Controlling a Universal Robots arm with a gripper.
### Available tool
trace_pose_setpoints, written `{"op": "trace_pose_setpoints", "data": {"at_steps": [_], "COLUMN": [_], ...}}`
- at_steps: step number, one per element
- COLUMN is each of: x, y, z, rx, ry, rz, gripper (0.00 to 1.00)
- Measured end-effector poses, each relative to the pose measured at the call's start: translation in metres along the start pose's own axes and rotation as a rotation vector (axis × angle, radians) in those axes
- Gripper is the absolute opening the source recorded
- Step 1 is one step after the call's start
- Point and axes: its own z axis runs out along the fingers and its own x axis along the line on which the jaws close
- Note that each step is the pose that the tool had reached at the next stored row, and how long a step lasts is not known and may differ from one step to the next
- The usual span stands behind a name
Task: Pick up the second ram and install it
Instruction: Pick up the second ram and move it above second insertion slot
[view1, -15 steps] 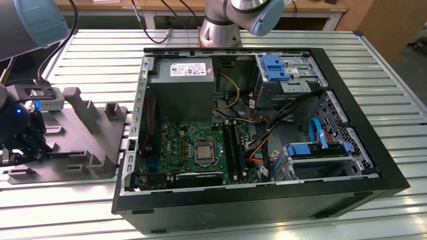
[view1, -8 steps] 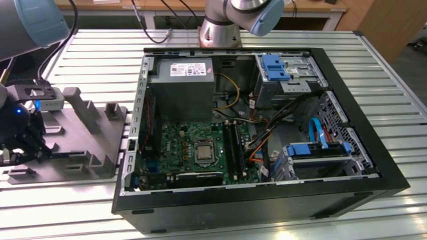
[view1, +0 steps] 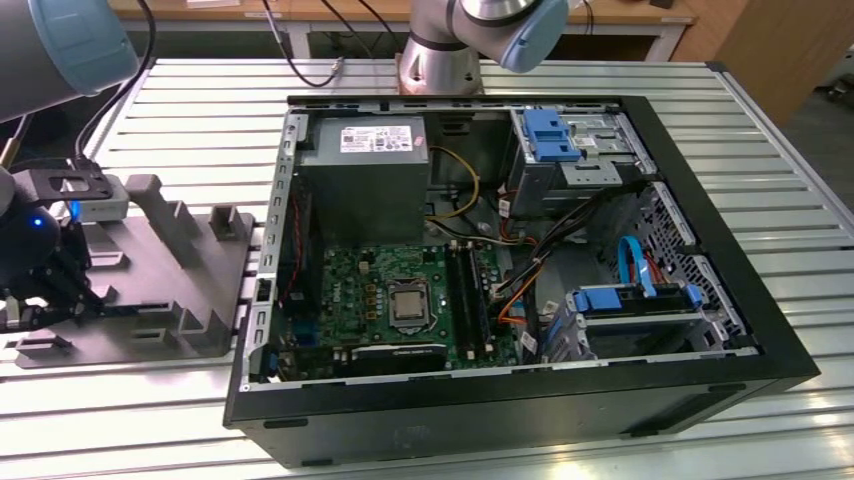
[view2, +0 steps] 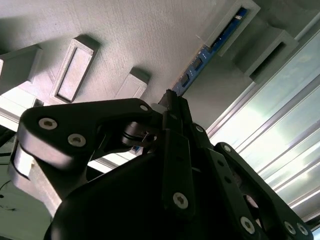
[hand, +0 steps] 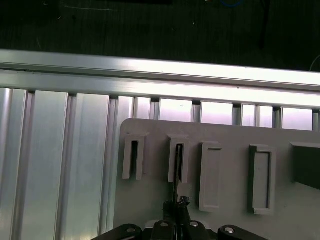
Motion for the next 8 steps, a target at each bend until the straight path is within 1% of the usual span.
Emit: {"op": "trace_pose_setpoints", "data": {"at_steps": [3,5,6,8], "x": [0.0,0.0,0.0,0.0], "y": [0.0,0.0,0.0,0.0], "z": [0.0,0.0001,0.0,0.0001], "rx": [0.0,0.0,0.0,0.0], "ry": [0.0,0.0,0.0,0.0], "rz": [0.0,0.0,0.0,0.0], "gripper": [0.15,0.14,0.11,0.11]}}
